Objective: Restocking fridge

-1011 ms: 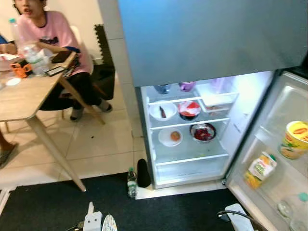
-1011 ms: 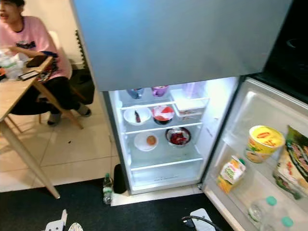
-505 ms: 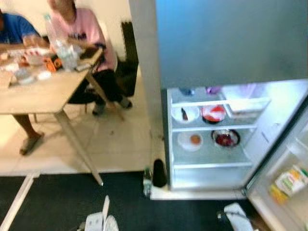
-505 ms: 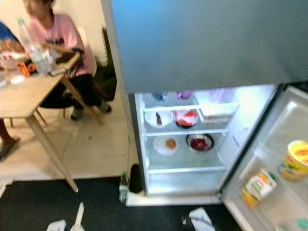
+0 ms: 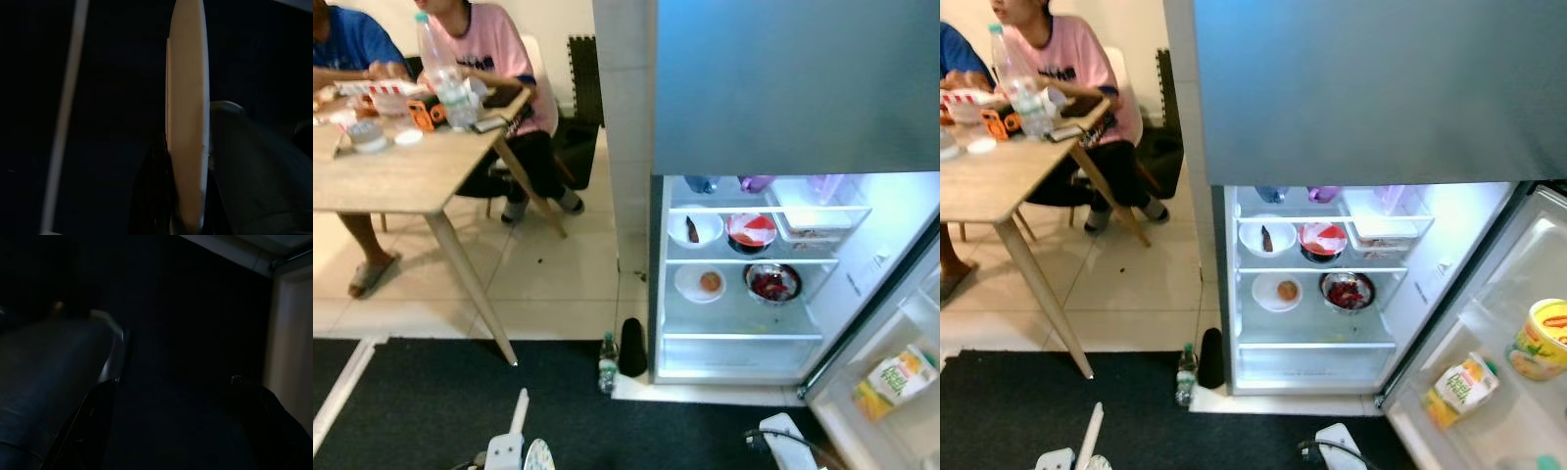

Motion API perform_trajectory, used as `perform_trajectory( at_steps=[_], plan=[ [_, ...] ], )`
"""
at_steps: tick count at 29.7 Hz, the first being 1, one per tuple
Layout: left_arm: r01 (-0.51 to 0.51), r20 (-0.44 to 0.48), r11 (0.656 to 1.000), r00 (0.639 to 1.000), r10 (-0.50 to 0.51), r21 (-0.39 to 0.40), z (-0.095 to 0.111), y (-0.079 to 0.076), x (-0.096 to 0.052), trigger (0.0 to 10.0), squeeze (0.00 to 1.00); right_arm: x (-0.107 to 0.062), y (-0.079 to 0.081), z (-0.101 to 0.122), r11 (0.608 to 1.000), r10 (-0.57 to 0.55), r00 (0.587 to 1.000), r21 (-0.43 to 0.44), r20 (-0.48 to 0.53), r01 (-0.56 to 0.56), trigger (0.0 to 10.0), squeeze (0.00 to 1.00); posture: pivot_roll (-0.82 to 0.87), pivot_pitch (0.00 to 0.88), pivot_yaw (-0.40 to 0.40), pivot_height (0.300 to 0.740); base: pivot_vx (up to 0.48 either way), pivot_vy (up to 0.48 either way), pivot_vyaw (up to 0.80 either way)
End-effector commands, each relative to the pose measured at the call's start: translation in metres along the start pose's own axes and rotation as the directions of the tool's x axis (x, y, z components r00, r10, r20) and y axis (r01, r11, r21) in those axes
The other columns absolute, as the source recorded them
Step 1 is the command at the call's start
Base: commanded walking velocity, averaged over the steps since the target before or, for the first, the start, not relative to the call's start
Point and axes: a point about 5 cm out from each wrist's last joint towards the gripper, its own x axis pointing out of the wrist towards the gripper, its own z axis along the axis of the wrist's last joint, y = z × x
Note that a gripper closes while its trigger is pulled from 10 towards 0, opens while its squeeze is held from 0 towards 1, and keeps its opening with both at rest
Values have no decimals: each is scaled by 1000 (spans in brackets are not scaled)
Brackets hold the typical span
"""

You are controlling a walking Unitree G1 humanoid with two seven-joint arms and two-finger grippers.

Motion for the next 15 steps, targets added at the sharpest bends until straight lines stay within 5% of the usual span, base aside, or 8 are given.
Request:
perform_trajectory(
  at_steps=[1,13,15],
  plan=[
    [-10,-4,1000,1000,10,-16,-2,4,-1,10000,0,0,-3,6,1000,-11,1000,-13,15,12,10000,0,-21,0,37,740,0,0,0],
    [14,6,1000,1000,-14,-15,0,2,-1,10000,0,0,-1,5,999,-7,1000,-36,5,7,10000,0,-21,0,39,740,0,0,0],
    [18,6,1000,1000,-18,-15,0,2,-1,10000,0,0,-1,5,999,-6,1000,-39,5,6,10000,0,-20,0,40,740,0,-472,0]
  ],
)
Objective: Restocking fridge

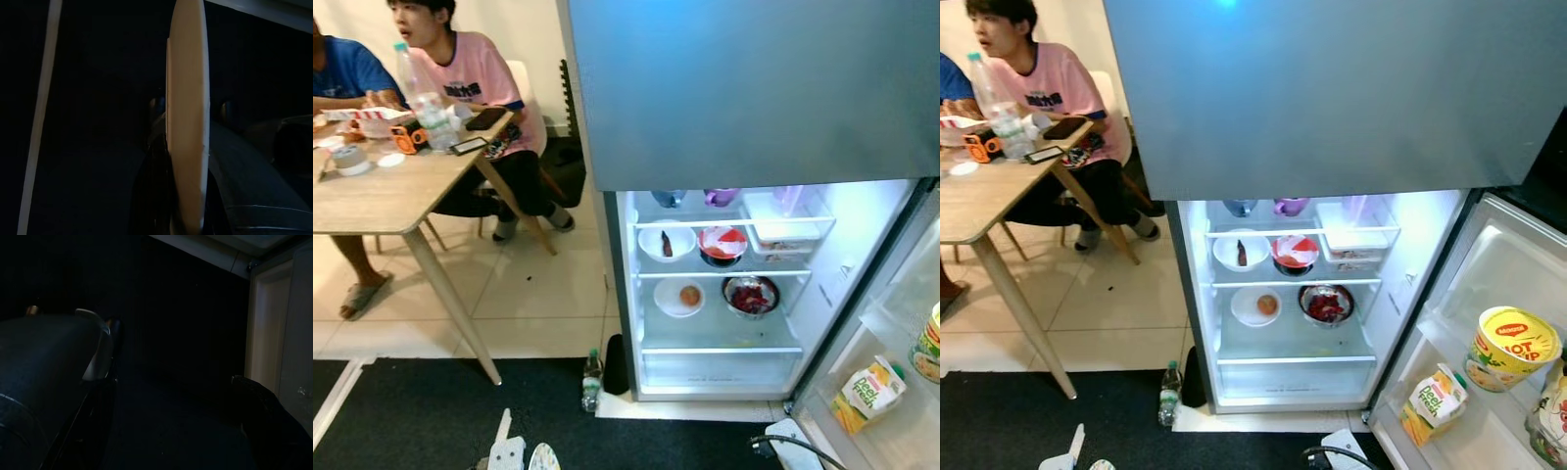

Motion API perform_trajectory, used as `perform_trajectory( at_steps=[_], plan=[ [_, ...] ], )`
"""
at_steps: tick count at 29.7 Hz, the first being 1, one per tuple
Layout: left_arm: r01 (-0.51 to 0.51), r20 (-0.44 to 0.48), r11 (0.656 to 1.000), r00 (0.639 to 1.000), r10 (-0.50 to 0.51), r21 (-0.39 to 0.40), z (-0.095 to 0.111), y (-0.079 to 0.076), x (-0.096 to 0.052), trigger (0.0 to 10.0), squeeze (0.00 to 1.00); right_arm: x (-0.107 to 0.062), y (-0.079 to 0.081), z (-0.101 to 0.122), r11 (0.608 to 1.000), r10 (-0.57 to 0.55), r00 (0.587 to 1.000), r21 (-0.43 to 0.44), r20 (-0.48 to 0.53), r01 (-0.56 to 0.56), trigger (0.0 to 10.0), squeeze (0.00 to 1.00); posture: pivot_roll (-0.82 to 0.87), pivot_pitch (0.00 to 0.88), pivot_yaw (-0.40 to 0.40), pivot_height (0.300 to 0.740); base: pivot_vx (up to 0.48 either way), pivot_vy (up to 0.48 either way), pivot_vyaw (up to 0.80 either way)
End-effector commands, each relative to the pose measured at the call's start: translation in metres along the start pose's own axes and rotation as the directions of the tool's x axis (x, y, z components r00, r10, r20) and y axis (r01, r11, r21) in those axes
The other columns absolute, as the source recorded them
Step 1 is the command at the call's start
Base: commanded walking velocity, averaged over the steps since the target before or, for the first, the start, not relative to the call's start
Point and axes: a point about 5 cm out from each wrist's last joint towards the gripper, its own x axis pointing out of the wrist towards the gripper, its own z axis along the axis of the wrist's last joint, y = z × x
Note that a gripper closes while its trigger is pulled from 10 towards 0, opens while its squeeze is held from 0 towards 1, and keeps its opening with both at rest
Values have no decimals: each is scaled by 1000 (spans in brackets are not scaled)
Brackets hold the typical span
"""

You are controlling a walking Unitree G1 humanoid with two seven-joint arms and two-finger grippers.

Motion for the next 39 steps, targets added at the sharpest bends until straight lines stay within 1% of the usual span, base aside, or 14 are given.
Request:
perform_trajectory(
  at_steps=[1,3,16,20,36,39],
  plan=[
    [-11,12,1000,1000,11,9,3,5,-1,10000,0,1,3,4,1000,6,1000,-7,9,-6,10000,0,-20,0,40,740,0,-472,0],
    [-13,17,1000,1000,13,13,4,5,-1,10000,0,1,4,5,1000,7,1000,-8,9,-7,10000,0,-21,0,40,740,0,-319,0],
    [-12,43,1000,999,13,-22,7,4,-1,10000,0,1,5,4,1000,11,1000,-14,6,-11,10000,0,-21,0,40,740,0,0,0],
    [0,37,1000,999,0,-3,7,3,0,10000,0,1,5,3,1000,11,1000,-15,4,-11,10000,0,-21,0,40,740,0,0,0],
    [33,37,999,999,-32,-10,8,-2,0,10000,0,1,5,-1,1000,6,1000,-23,-3,-6,10000,0,-21,0,39,740,0,-450,0],
    [35,37,999,999,-35,-15,8,-2,1,10000,0,1,4,-1,1000,2,1000,-28,-3,-2,10000,0,-21,0,39,740,0,-107,0]
  ],
)
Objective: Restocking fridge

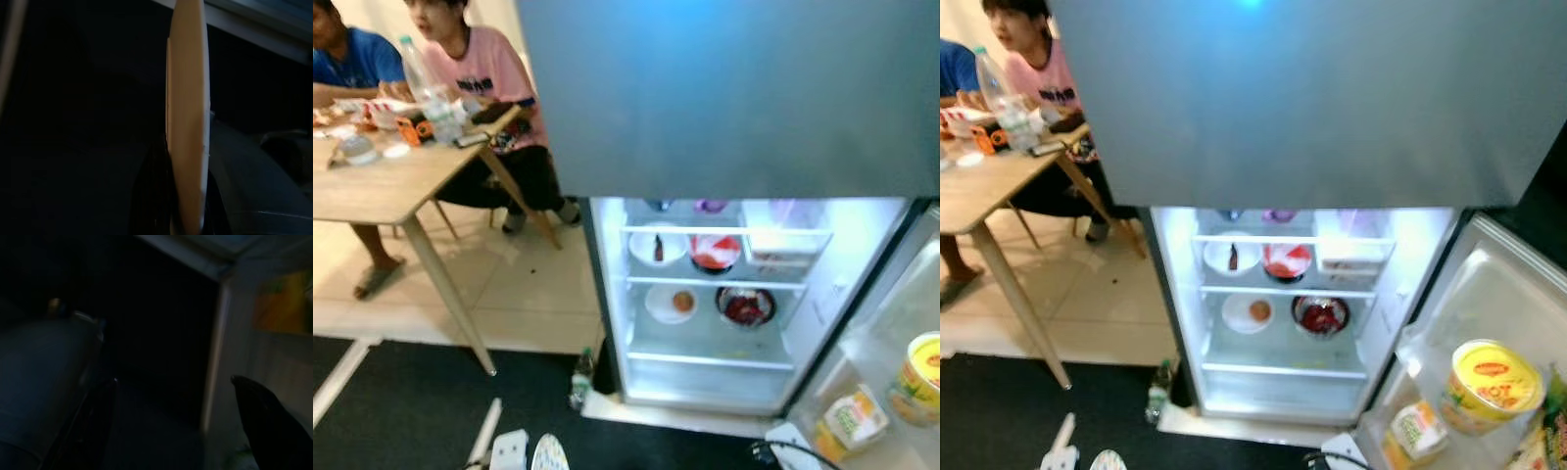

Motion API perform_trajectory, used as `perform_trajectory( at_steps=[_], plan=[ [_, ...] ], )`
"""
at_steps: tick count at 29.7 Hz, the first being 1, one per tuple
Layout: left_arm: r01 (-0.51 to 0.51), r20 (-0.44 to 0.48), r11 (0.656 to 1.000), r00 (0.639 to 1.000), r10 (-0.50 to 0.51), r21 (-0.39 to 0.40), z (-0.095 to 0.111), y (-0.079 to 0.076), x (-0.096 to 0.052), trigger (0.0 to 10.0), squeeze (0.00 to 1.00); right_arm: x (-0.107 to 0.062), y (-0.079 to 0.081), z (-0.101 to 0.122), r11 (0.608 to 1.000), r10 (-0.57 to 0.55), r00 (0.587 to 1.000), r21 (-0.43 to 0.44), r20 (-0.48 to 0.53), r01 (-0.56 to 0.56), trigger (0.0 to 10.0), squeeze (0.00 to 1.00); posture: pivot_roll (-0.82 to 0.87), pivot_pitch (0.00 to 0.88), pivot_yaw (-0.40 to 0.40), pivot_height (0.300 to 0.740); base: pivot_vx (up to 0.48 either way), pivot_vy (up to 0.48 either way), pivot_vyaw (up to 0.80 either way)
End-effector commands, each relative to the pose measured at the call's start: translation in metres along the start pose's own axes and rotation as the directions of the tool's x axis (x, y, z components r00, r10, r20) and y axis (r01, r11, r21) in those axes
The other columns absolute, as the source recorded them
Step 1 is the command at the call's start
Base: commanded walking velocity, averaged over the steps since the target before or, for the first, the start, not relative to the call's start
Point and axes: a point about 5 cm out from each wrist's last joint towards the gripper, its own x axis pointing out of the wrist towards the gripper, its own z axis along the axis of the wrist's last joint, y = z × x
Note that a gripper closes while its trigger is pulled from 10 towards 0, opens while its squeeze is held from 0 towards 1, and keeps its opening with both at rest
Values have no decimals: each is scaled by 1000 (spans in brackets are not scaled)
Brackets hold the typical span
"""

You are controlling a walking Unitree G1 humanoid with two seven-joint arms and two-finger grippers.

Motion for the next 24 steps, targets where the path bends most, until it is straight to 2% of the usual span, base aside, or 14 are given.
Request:
perform_trajectory(
  at_steps=[1,5,15,20,24],
  plan=[
    [8,10,1000,1000,-8,-6,3,-2,1,10000,0,0,-1,-6,1000,-7,1000,-16,-16,7,10000,0,-21,0,39,740,0,0,0],
    [18,28,999,999,-17,-37,6,-4,1,10000,0,0,0,-6,1000,-7,1000,-15,-16,7,10000,0,-21,0,40,740,0,0,0],
    [23,36,999,999,-21,-42,7,-4,2,10000,0,0,1,-8,1000,-5,1000,-12,-18,5,10000,0,-21,0,40,740,0,0,0],
    [19,35,1000,999,-19,-19,8,-3,1,10000,0,0,1,-7,1000,-5,1000,-9,-12,5,10000,0,-21,0,40,740,0,0,0],
    [17,37,1000,999,-17,-12,9,-3,1,10000,0,0,1,-6,1000,-3,1000,-7,-7,3,10000,0,-21,0,40,740,293,0,0]
  ],
)
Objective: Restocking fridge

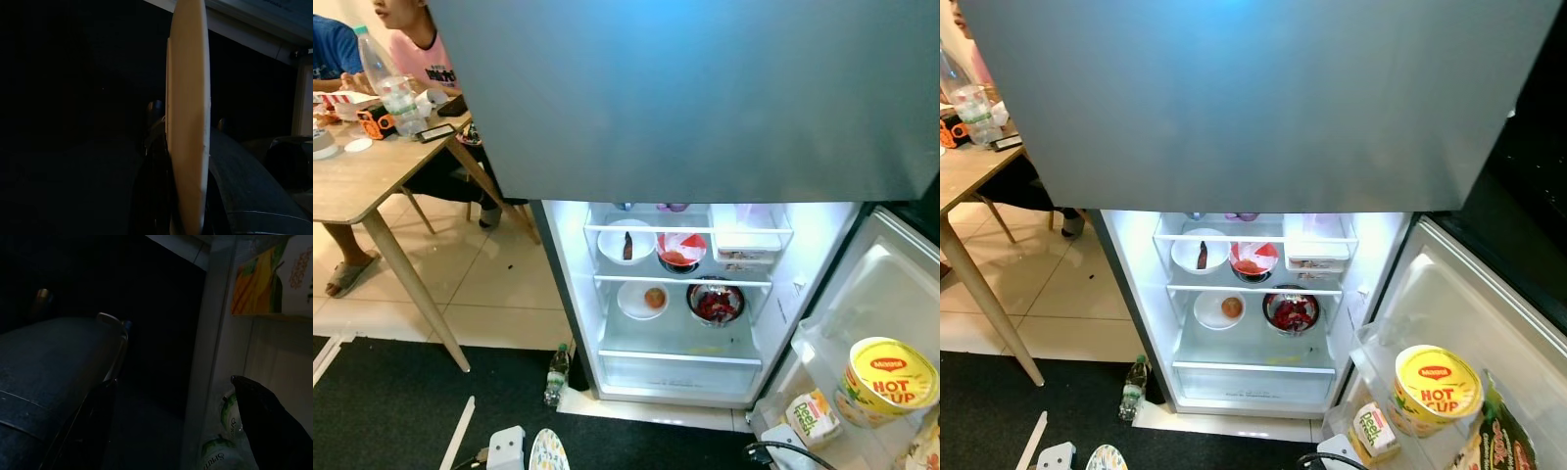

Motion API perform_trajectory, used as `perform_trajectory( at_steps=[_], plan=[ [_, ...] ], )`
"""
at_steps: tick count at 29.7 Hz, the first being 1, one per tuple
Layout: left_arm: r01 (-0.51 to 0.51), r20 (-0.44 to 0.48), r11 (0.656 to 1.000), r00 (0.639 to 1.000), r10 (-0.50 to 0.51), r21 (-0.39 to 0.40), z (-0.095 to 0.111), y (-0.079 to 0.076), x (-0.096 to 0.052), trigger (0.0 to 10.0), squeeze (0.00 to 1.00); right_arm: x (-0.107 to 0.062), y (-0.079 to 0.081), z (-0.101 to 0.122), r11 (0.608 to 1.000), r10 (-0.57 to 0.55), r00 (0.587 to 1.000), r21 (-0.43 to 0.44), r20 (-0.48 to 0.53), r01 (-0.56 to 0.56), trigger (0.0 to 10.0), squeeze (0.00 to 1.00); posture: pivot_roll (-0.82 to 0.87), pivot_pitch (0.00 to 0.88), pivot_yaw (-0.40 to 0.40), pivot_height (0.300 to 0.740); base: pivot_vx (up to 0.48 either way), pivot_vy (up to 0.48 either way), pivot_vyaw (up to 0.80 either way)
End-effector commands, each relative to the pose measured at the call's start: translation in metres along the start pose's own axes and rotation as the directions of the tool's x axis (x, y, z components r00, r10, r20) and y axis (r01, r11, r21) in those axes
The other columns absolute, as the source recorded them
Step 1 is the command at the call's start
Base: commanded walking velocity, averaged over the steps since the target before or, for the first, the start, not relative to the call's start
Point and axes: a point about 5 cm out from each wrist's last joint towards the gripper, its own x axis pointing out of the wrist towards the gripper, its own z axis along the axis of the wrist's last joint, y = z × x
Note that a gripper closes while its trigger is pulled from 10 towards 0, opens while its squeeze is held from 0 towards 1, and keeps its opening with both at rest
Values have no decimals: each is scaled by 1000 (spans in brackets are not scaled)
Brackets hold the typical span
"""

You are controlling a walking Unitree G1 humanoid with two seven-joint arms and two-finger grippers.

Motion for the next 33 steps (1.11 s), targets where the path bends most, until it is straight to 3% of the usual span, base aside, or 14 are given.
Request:
perform_trajectory(
  at_steps=[1,15,20,23,26,33],
  plan=[
    [-2,12,1000,1000,1,14,4,1,0,10000,0,0,2,4,1000,6,1000,-1,20,-6,10000,0,-21,0,40,740,311,0,0],
    [5,12,1000,1000,-6,21,4,0,0,10000,0,1,3,5,1000,11,1000,1,28,-11,10000,0,-21,0,40,740,319,0,0],
    [-1,25,1000,1000,1,-3,6,1,0,10000,0,1,4,6,1000,13,999,3,31,-13,10000,0,-20,0,38,740,0,0,0],
    [23,0,998,1000,-23,50,3,-3,1,10000,0,1,5,6,1000,16,999,3,33,-16,10000,0,-20,0,38,740,0,-445,0],
    [24,3,999,1000,-24,37,3,-4,1,10000,0,1,5,7,1000,18,999,7,35,-18,10000,0,-20,0,38,740,0,-471,0],
    [17,19,1000,1000,-18,26,6,-3,1,10000,0,1,6,7,1000,18,999,9,38,-18,10000,0,-18,0,40,740,0,0,0]
  ],
)
